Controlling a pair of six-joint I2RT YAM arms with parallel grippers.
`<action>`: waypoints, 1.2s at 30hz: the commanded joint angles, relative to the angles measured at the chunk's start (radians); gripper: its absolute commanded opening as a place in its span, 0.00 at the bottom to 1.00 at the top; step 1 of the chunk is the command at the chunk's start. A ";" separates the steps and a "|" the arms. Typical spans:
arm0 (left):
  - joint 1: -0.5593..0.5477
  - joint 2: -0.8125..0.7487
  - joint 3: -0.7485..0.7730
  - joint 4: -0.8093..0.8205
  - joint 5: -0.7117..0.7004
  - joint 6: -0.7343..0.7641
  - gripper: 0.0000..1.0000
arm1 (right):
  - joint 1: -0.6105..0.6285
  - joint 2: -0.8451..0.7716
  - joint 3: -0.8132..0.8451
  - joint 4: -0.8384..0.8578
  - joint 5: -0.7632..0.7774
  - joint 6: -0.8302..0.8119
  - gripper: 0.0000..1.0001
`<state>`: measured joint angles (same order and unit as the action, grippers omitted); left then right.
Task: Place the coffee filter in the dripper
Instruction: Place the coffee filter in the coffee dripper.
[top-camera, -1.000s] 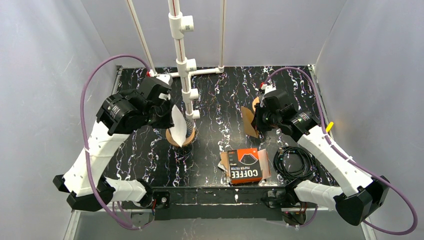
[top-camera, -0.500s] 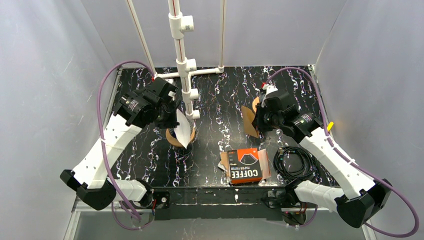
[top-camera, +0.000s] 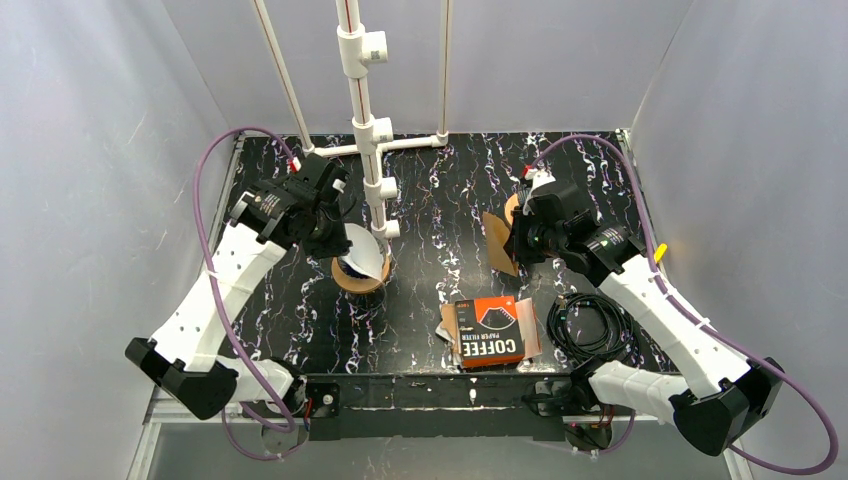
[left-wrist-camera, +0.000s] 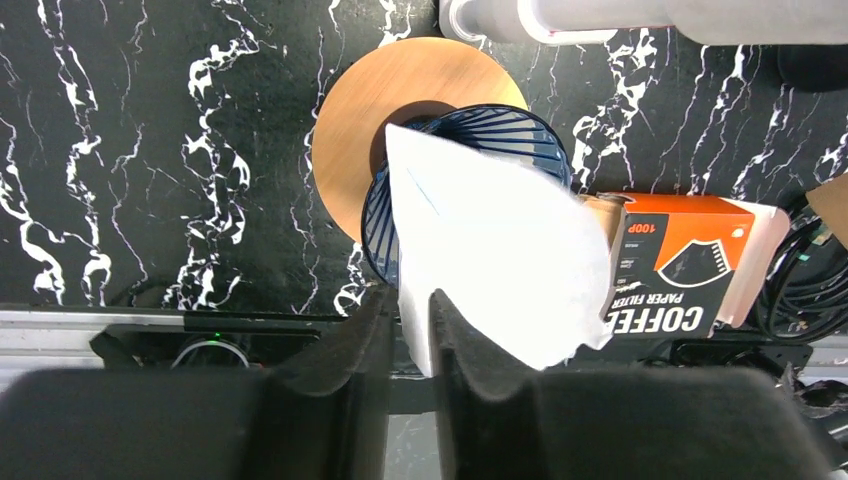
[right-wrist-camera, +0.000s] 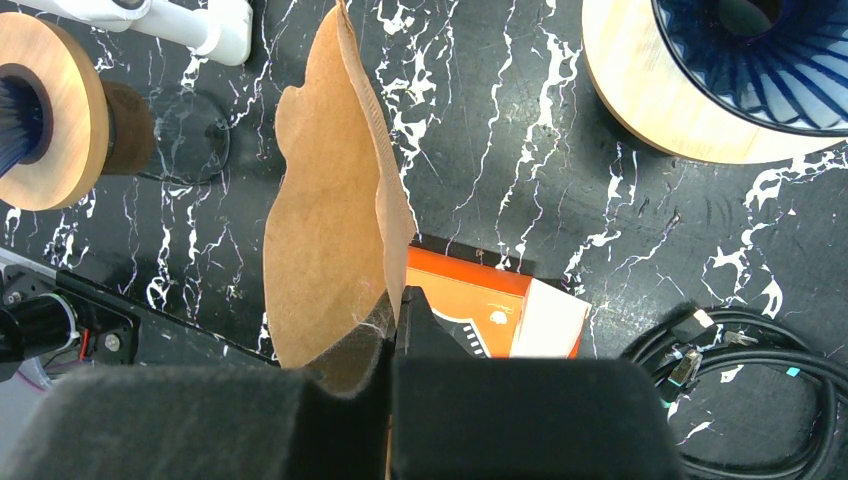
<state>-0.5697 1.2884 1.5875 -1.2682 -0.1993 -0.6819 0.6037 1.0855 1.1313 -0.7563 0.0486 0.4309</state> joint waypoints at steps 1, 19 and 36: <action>0.015 0.009 -0.002 -0.019 -0.018 -0.002 0.27 | 0.001 -0.026 0.006 0.024 -0.004 0.002 0.01; 0.043 -0.002 0.057 -0.031 0.008 0.058 0.71 | 0.001 0.012 0.081 0.023 -0.016 -0.005 0.01; 0.047 -0.024 0.069 -0.052 0.029 0.104 0.53 | 0.001 0.023 0.082 0.032 -0.028 -0.006 0.01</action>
<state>-0.5270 1.2919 1.6188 -1.2888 -0.1883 -0.6006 0.6037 1.1080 1.1709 -0.7536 0.0250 0.4305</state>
